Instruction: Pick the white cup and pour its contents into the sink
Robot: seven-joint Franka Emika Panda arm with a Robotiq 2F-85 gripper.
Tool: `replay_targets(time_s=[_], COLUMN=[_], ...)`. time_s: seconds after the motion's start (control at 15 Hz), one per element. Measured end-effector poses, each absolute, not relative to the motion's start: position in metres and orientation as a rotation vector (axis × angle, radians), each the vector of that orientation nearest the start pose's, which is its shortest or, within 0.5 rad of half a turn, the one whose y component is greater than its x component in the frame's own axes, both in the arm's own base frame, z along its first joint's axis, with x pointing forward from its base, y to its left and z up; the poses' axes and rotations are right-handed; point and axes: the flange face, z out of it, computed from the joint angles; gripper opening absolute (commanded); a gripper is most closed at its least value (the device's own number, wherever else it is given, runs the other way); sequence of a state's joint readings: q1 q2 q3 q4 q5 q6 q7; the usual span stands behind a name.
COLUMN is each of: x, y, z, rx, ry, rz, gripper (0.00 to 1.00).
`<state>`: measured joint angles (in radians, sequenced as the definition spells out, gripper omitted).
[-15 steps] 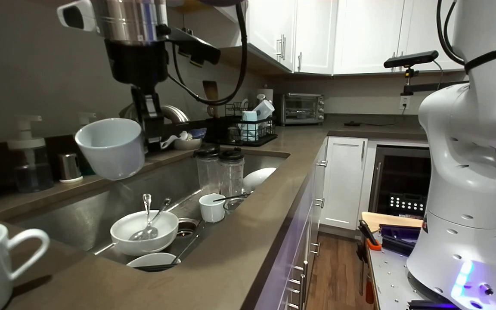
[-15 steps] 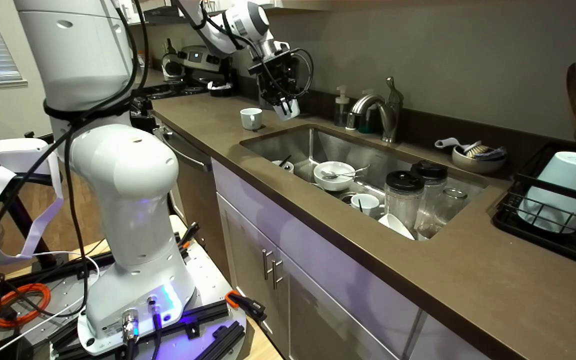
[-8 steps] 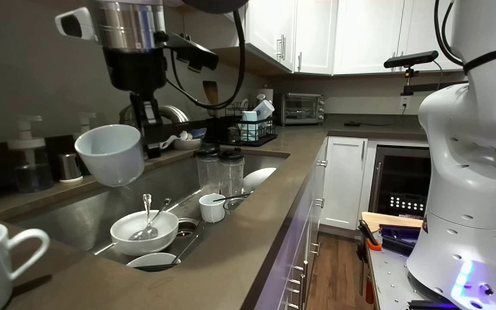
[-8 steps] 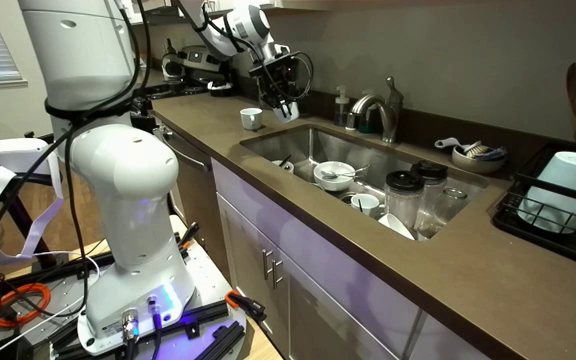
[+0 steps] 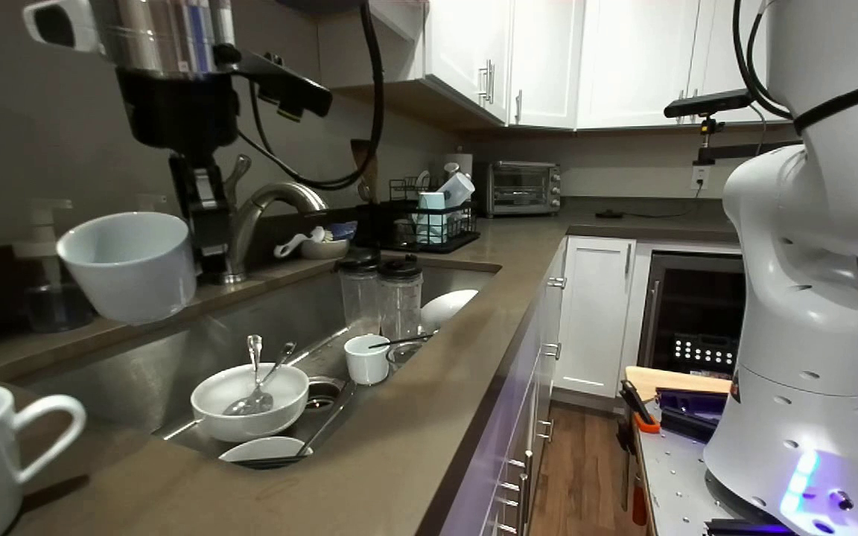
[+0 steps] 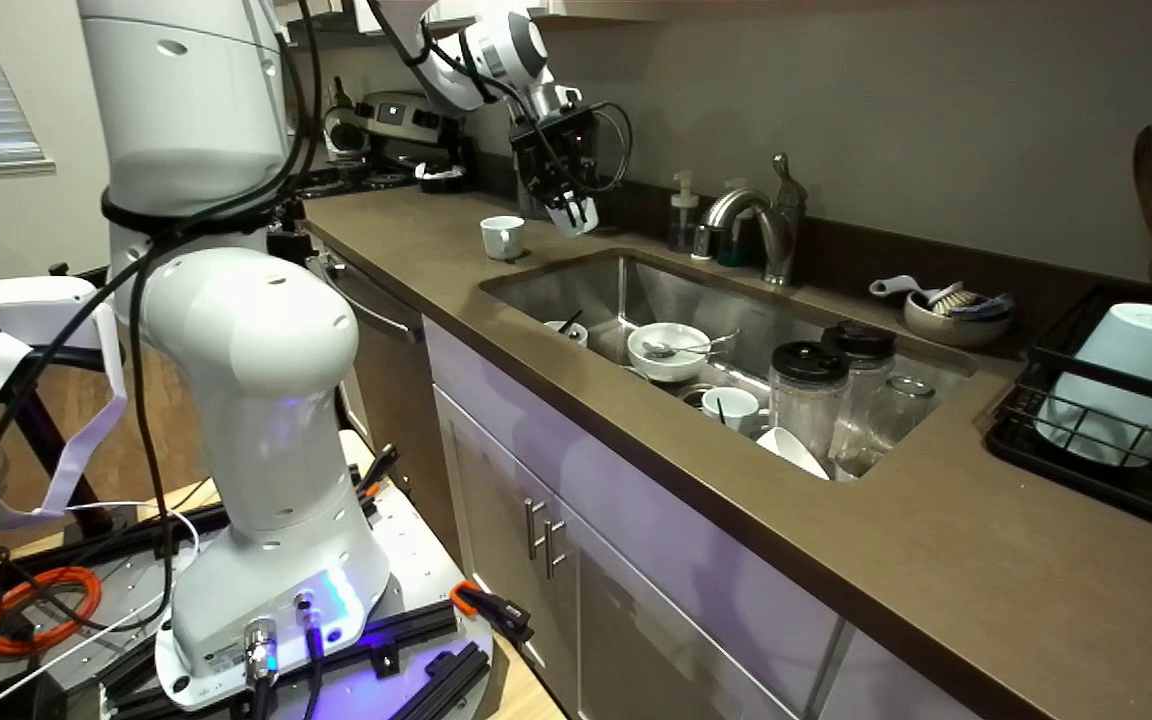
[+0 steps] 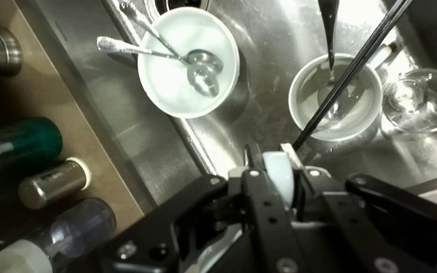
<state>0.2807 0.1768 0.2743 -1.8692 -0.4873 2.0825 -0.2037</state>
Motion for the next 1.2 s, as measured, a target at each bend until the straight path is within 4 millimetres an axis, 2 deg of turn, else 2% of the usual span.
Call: replay_targets(time_s=[0.27, 0.87, 1.2], x=[0.553, 0.577, 0.581], y=[0.312, 0.344, 0.356], z=[0.435, 0.393, 0.385], rx=[-2.968, -2.745, -2.692], ry=[-1.737, -1.835, -1.866], rz=[-0.306, -0.224, -0.217], gripper=[0.06, 0.06, 0.06])
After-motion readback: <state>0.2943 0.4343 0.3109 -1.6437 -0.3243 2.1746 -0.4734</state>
